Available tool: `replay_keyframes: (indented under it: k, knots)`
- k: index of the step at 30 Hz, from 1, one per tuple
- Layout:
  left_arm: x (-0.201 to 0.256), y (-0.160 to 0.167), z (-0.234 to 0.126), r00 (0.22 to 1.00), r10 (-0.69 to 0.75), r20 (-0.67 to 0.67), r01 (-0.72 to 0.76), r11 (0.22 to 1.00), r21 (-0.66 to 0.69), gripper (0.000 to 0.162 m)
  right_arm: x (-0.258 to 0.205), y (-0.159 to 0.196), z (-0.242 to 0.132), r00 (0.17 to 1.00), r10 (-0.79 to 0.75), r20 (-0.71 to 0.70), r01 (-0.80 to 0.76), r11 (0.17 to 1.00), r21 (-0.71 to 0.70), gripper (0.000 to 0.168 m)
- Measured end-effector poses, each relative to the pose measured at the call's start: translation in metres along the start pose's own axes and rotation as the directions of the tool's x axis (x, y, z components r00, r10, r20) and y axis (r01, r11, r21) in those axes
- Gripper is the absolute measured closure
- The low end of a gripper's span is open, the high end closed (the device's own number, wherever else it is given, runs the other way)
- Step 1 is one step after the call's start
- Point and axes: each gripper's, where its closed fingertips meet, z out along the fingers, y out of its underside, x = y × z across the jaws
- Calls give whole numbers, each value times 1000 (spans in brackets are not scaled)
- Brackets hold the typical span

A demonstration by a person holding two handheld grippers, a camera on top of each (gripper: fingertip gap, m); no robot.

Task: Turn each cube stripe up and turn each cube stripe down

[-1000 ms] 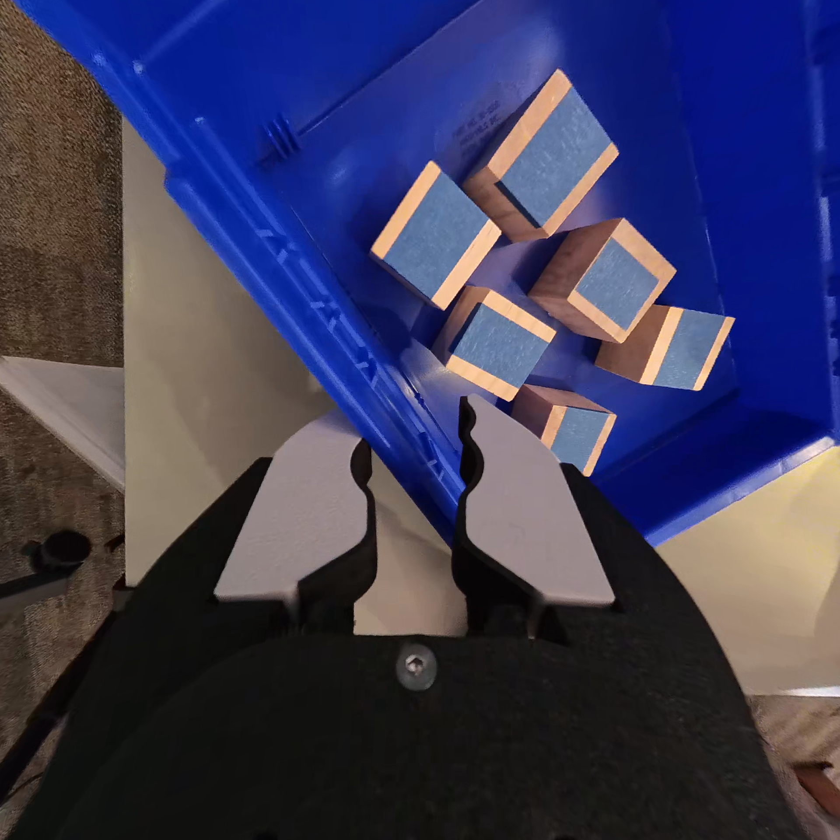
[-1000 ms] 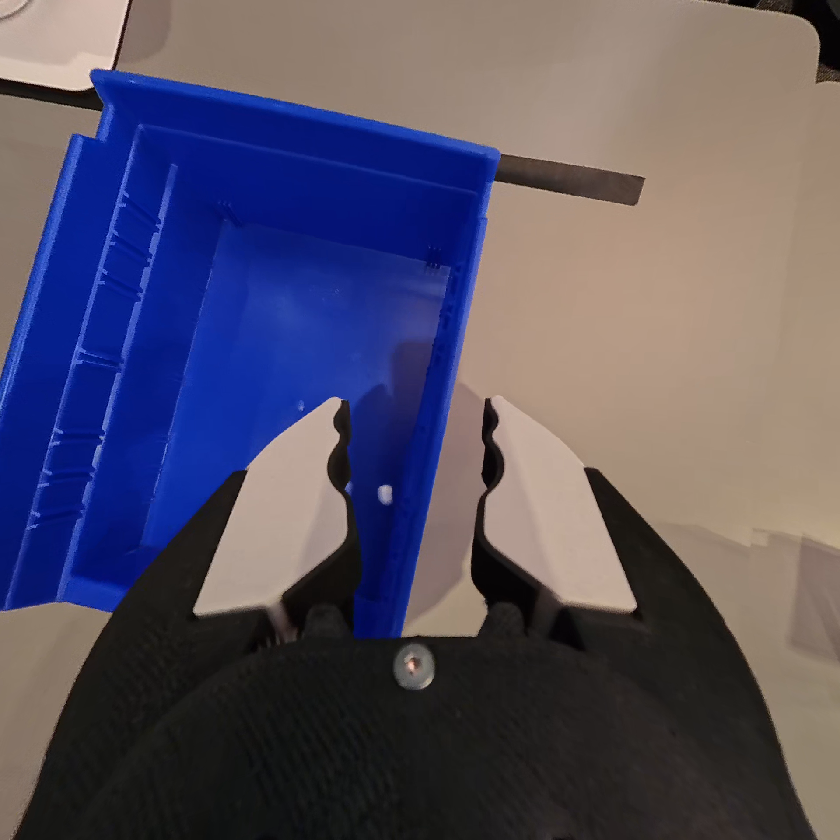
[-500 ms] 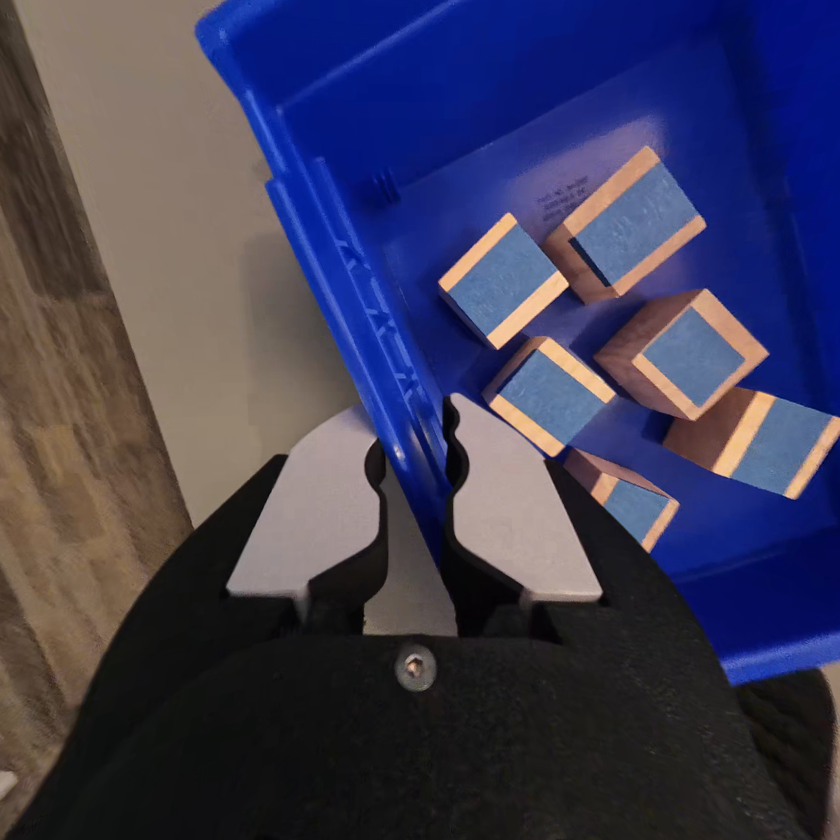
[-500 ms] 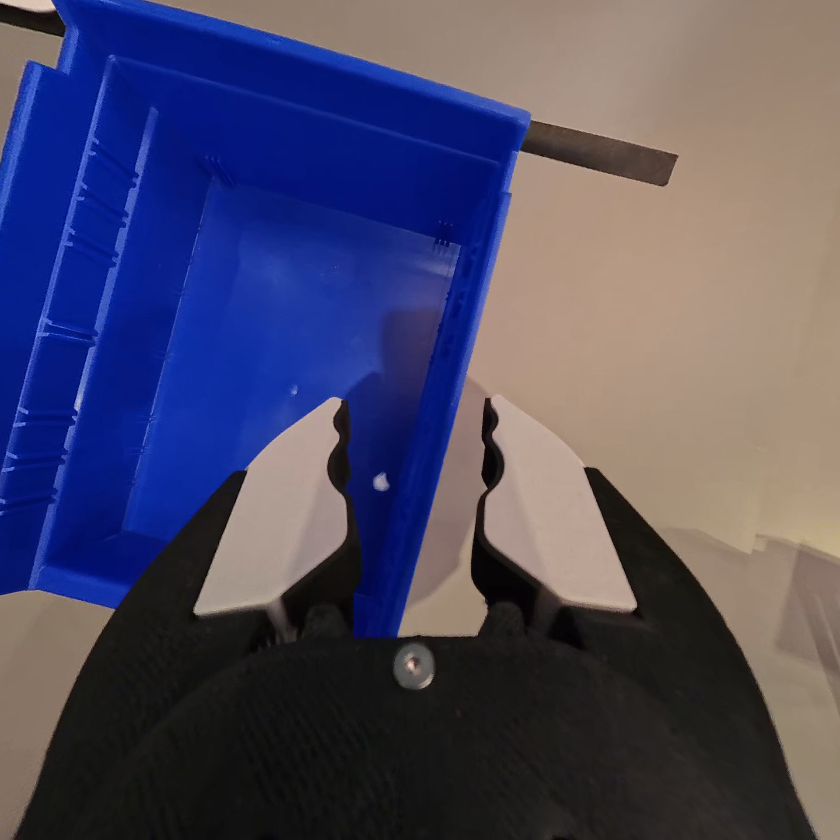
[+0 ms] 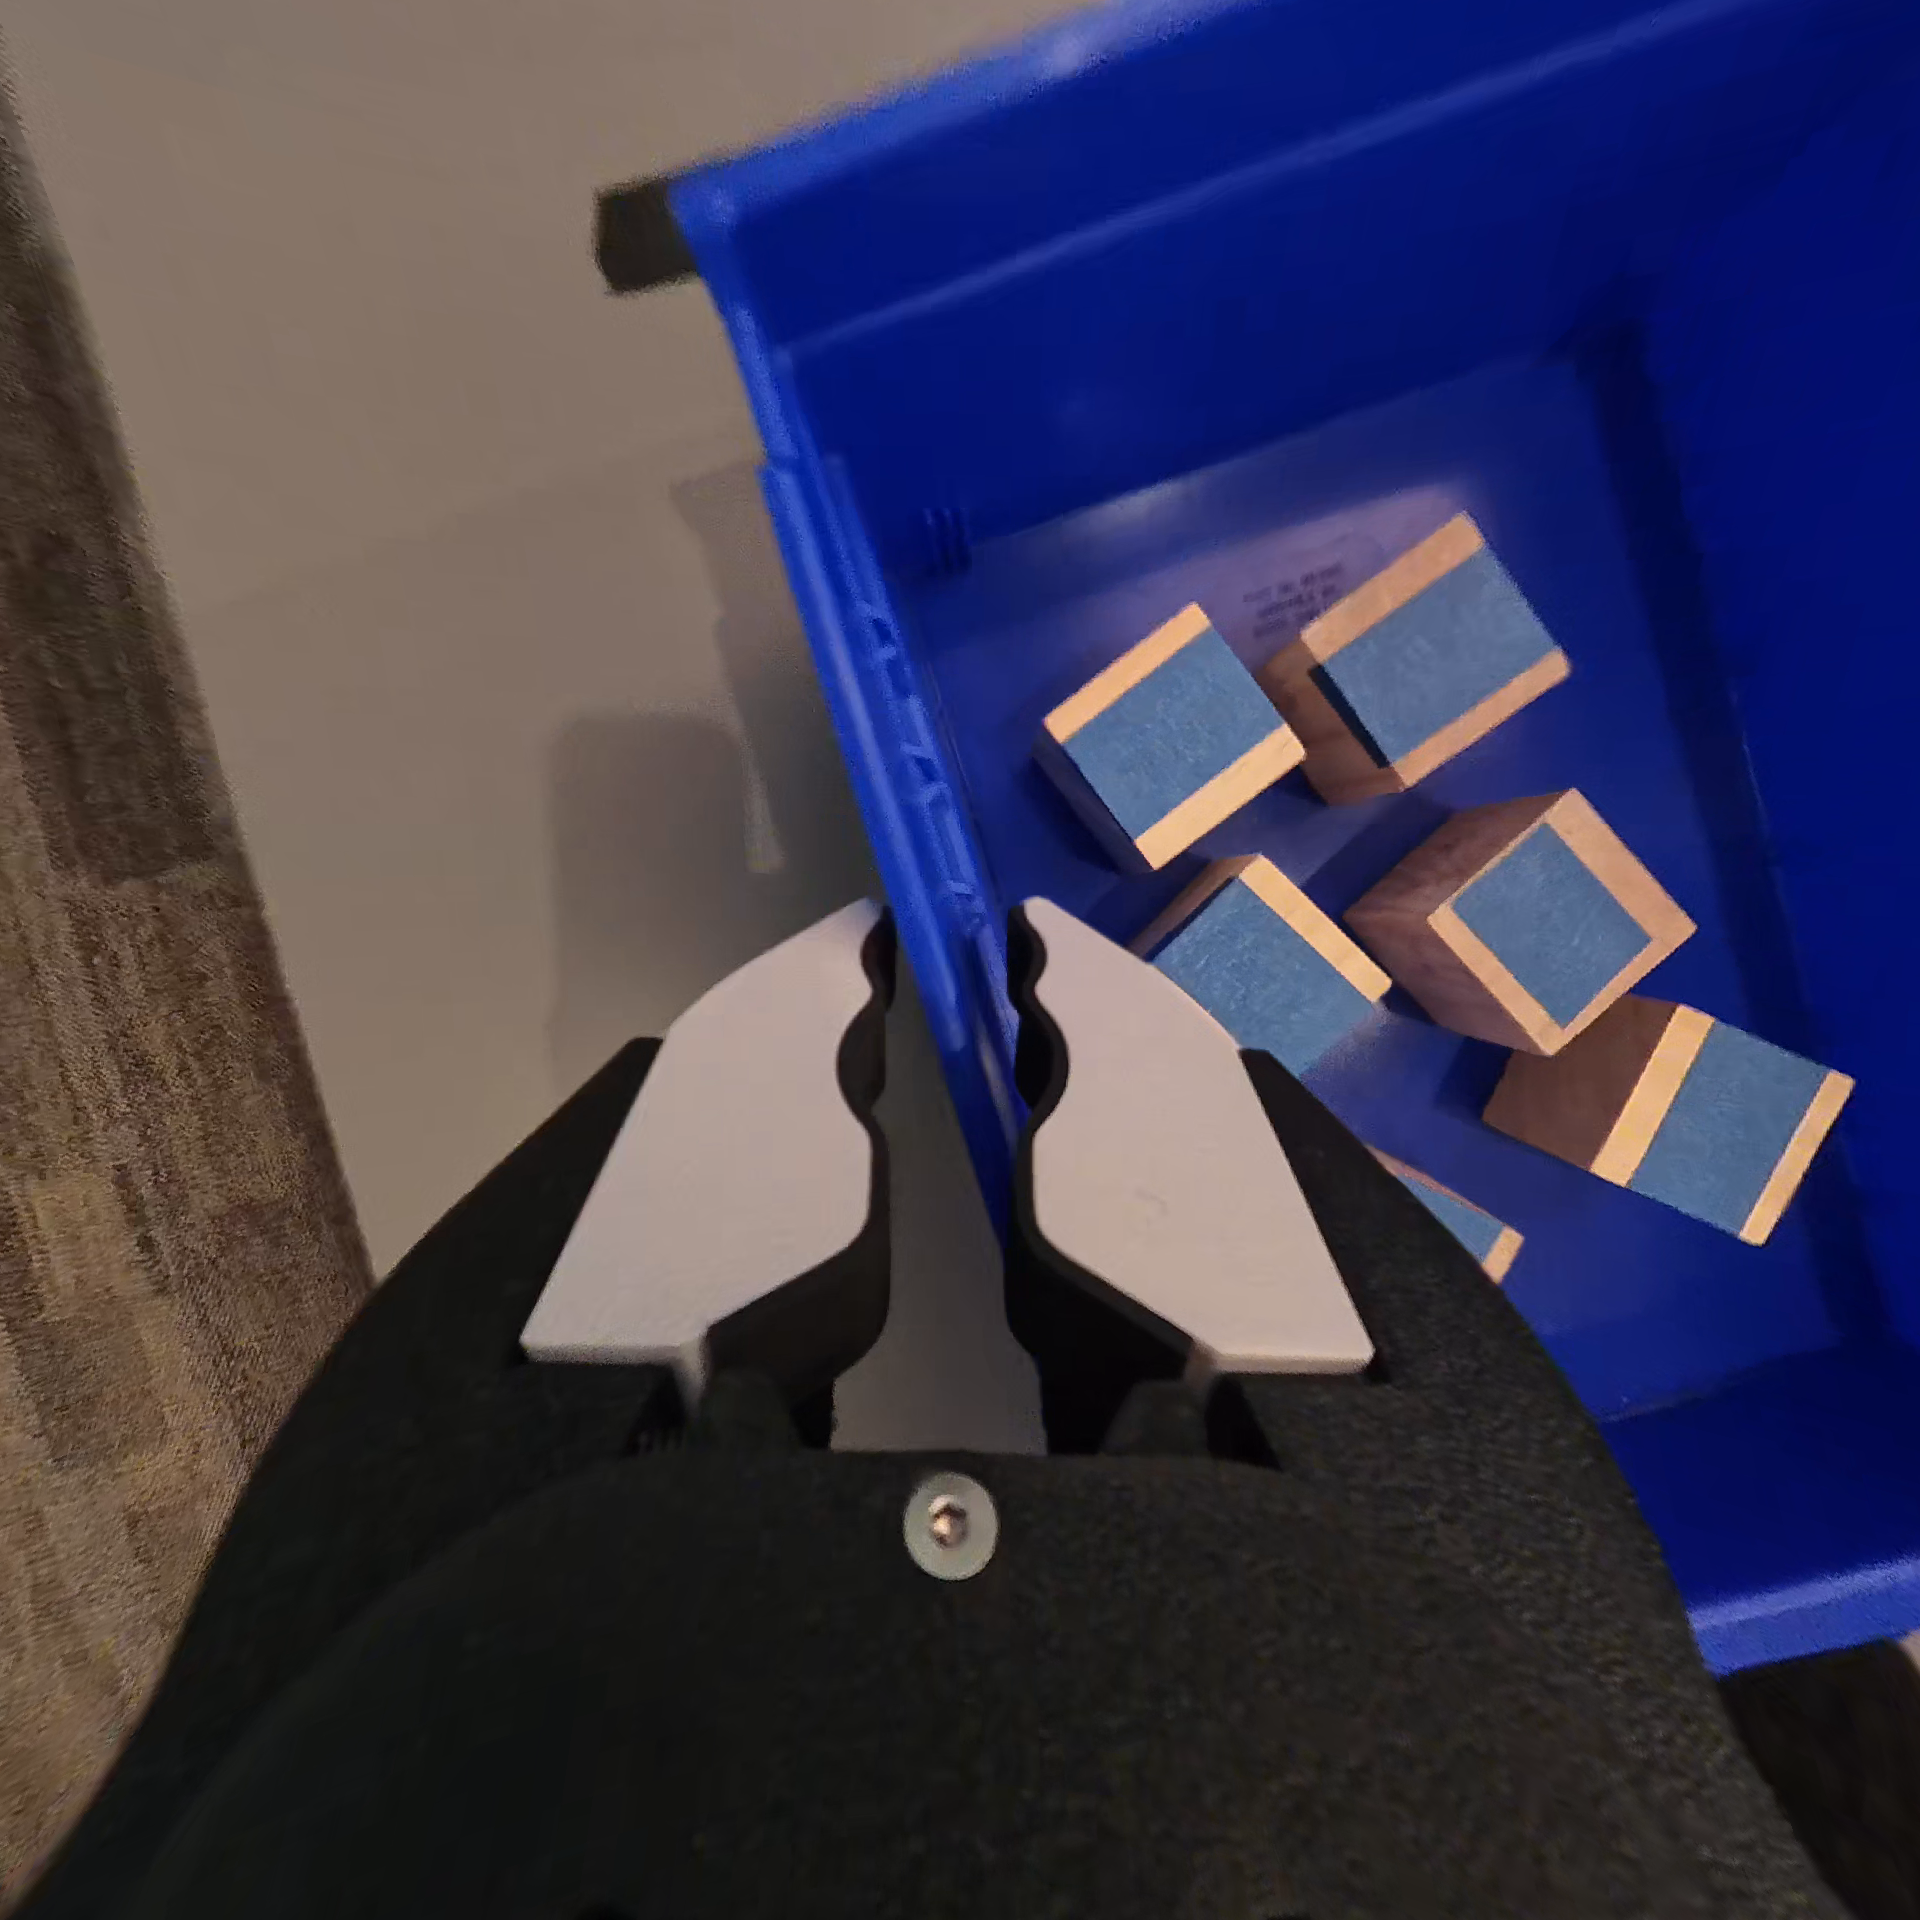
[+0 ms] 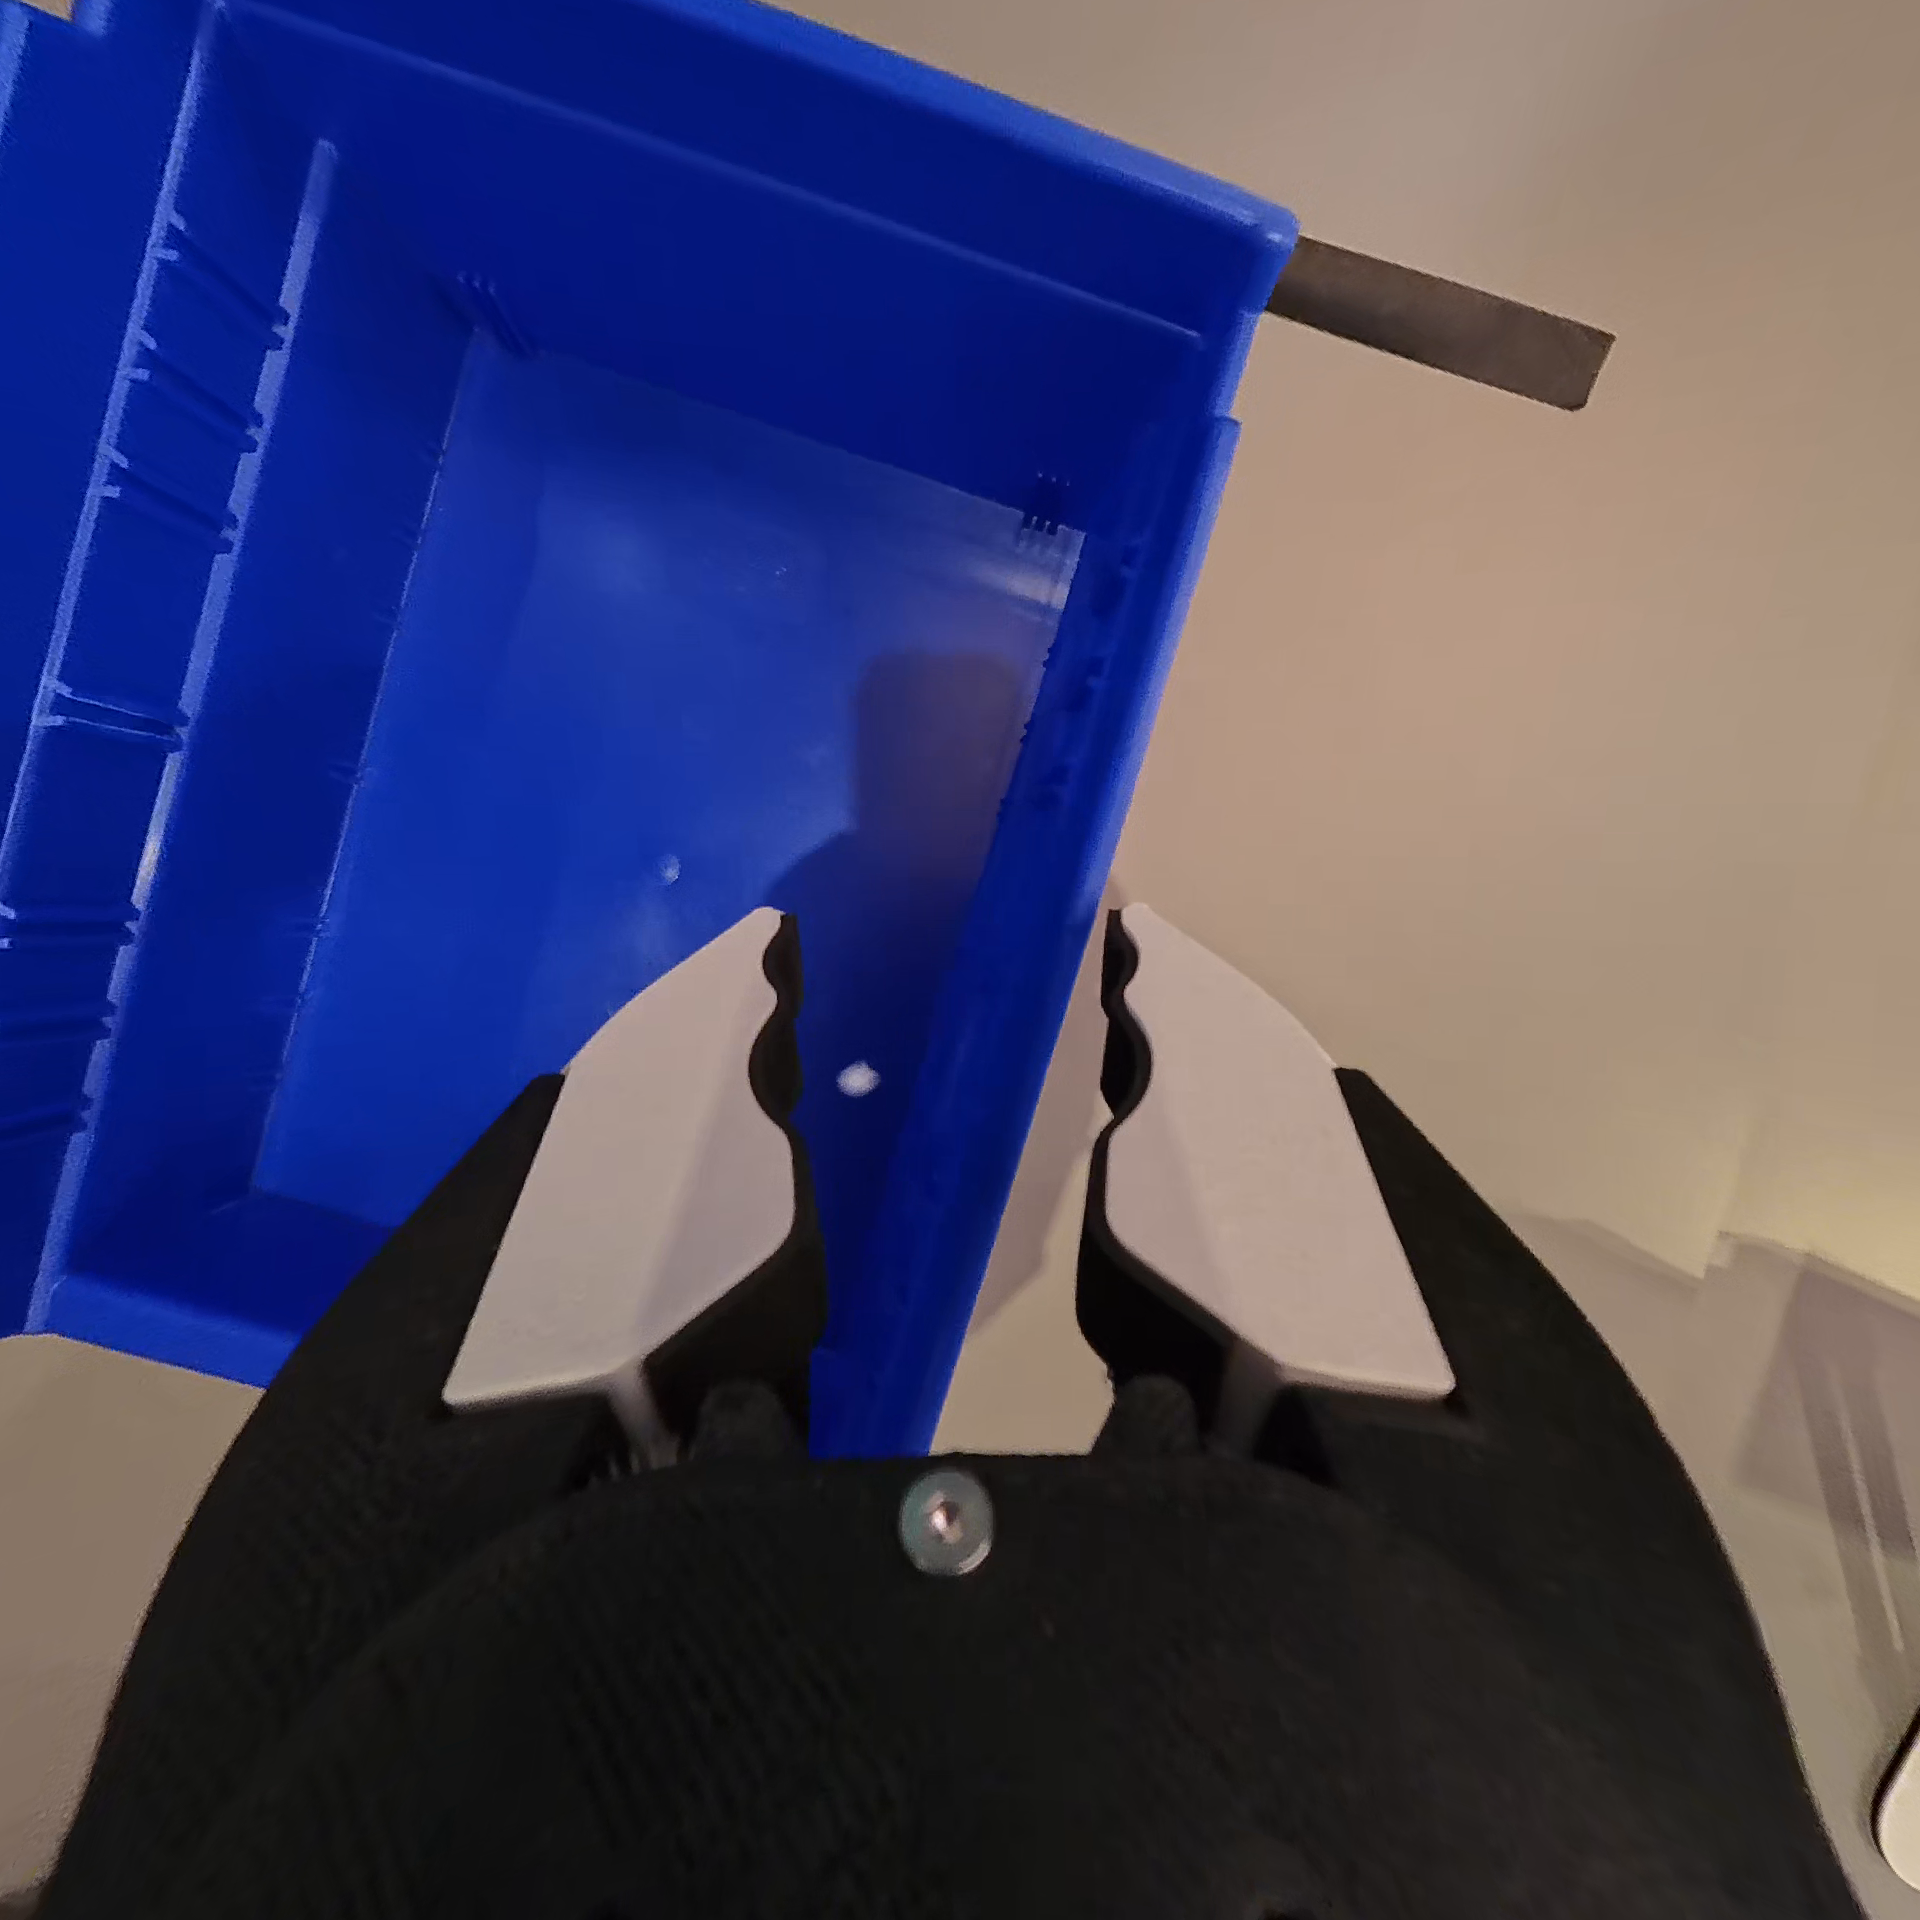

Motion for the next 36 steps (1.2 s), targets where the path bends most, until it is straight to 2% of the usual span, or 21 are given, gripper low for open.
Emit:
replay_keyframes:
  k: [1, 5, 8, 10, 13, 16, 18, 20, 24, 27, 31, 34, 36]
  knots:
    - [-3, -6, -8, 1000, -13, 17, 13, 999, 46, 140, -1, 0, 0, 1000, -3, 0, 3, 1000, -1, 111]
    - [-3, -35, -59, 999, -37, 32, 26, 961, 276, 138, -2, 3, 3, 1000, -14, -2, 14, 1000, -20, 111]
    - [21, -57, -104, 996, -16, -85, 54, 884, 464, 137, -2, 3, 3, 1000, -19, -4, 19, 999, -26, 111]
    - [47, -69, -133, 975, 48, -215, 85, 819, 568, 136, -2, 4, 3, 1000, -22, -6, 22, 999, -28, 111]
    - [90, -76, -168, 890, 199, -410, 135, 745, 653, 132, -2, 4, 2, 999, -30, -12, 30, 999, -31, 111]
    - [125, -75, -191, 756, 333, -563, 184, 718, 672, 128, -2, 4, 2, 999, -36, -18, 35, 999, -36, 111]
    - [134, -75, -192, 726, 363, -584, 178, 722, 669, 128, -2, 4, 2, 999, -39, -21, 38, 999, -38, 111]
    - [137, -74, -183, 741, 361, -566, 137, 744, 654, 128, -2, 4, 3, 999, -42, -23, 41, 998, -40, 111]
    - [145, -58, -150, 784, 397, -477, -63, 815, 576, 129, -2, 4, 3, 999, -45, -23, 44, 998, -41, 111]
    - [150, -36, -118, 797, 465, -387, -283, 852, 440, 131, -2, 4, 3, 999, -47, -23, 46, 998, -42, 111]
    - [159, -13, -91, 734, 608, -302, -527, 791, 312, 128, -1, 5, 4, 999, -49, -22, 48, 998, -44, 111]
    - [164, 5, -74, 724, 599, -341, -579, 797, 173, 126, -1, 5, 5, 999, -49, -20, 48, 998, -46, 111]
    - [160, 15, -62, 771, 527, -358, -552, 833, 38, 125, -1, 5, 6, 999, -50, -19, 49, 998, -48, 111]
